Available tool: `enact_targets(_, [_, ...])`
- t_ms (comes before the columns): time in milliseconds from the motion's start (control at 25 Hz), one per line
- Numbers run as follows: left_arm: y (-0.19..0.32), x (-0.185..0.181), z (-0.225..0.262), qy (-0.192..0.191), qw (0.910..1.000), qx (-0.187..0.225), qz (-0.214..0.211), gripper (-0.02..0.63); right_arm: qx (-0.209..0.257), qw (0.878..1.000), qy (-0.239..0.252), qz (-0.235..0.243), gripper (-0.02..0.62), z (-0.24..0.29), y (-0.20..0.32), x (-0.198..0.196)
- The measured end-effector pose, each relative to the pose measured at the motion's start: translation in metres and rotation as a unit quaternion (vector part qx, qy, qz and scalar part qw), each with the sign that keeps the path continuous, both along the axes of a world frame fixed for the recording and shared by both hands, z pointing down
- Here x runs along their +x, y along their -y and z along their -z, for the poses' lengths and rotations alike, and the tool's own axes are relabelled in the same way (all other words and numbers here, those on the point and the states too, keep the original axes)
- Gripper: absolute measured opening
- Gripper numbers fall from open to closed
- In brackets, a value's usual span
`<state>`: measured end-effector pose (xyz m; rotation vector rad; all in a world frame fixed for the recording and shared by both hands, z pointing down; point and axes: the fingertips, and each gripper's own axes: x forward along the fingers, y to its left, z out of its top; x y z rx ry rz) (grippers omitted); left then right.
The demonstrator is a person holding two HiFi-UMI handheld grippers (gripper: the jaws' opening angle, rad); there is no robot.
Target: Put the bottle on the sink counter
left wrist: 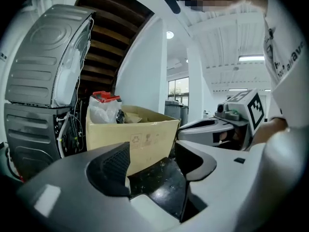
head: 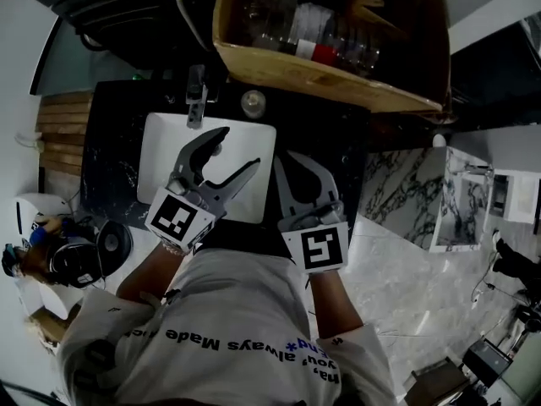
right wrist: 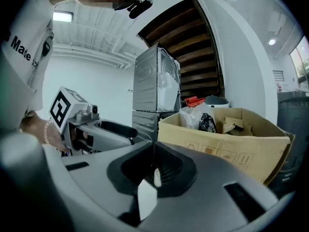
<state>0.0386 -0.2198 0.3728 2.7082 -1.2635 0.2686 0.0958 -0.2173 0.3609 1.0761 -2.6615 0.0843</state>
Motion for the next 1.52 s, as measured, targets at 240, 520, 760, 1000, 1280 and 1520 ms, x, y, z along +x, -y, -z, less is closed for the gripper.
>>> enact_targets(240, [-0.038, 0.000, 0.036, -0.026, 0.9995, 0.014, -0.009, 0.131, 0.004, 1.000, 0.005, 0.016, 0.018, 0.026, -0.029, -0.001])
enact_targets(520, [-0.060, 0.011, 0.056, -0.037, 0.9983, 0.033, -0.030, 0.021, 0.012, 0.999, 0.018, 0.041, 0.018, 0.051, -0.053, -0.007])
enact_targets(760, [-0.092, 0.011, 0.091, -0.062, 0.9968, 0.042, -0.029, 0.005, 0.025, 0.999, 0.023, 0.040, 0.015, 0.079, -0.085, -0.007])
enact_targets(1000, [-0.101, 0.015, 0.098, -0.067, 0.9959, 0.045, -0.041, 0.005, 0.030, 0.999, 0.020, 0.040, 0.015, 0.087, -0.095, -0.005])
enact_targets(1280, [-0.104, 0.016, 0.099, -0.069, 0.9954, 0.054, -0.039, 0.005, 0.035, 0.998, 0.024, 0.039, 0.015, 0.088, -0.098, -0.006])
enact_targets(1520, [-0.103, 0.021, 0.090, -0.073, 0.9957, 0.040, -0.039, 0.005, 0.033, 0.998, 0.023, 0.040, 0.015, 0.080, -0.096, -0.003])
